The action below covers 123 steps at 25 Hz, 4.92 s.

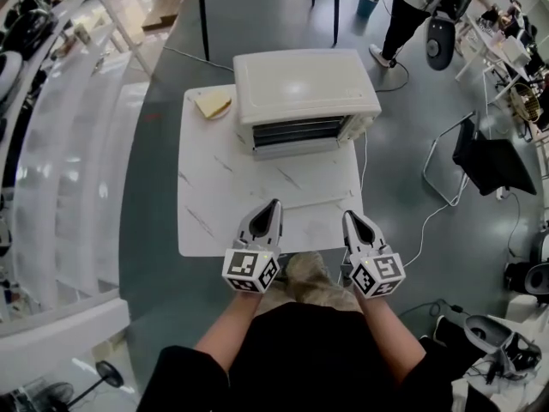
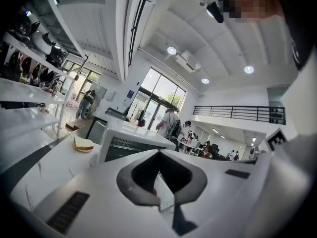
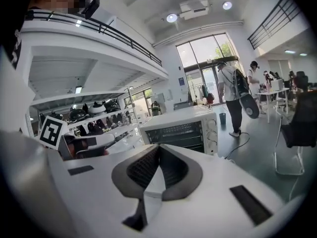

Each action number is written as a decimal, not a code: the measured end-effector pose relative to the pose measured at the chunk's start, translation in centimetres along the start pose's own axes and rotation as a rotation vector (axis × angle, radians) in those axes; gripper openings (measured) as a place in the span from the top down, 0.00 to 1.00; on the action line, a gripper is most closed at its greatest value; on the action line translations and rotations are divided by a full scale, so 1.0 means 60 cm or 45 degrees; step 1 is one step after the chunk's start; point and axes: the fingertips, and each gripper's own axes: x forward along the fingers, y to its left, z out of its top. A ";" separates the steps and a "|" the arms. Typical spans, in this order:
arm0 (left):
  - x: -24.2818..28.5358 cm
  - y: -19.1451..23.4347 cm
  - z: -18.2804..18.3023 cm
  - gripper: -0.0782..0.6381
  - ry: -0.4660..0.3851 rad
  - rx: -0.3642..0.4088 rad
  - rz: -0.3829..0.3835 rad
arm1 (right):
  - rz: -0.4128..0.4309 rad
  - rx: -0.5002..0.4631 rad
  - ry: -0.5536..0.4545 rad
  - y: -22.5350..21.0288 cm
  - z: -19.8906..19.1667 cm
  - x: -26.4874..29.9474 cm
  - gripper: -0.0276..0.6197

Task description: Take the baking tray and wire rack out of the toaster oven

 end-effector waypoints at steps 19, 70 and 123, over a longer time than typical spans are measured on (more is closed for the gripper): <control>0.283 0.120 -0.135 0.87 -0.014 -0.323 0.295 | 0.108 0.268 0.047 -0.208 -0.050 0.287 0.92; 0.544 0.378 -0.269 0.67 -0.417 -1.422 0.296 | -0.010 1.427 -0.270 -0.410 -0.156 0.649 0.79; -0.004 0.210 -0.290 0.77 -0.172 -1.692 0.066 | -0.134 1.745 -0.189 -0.066 -0.303 0.182 0.84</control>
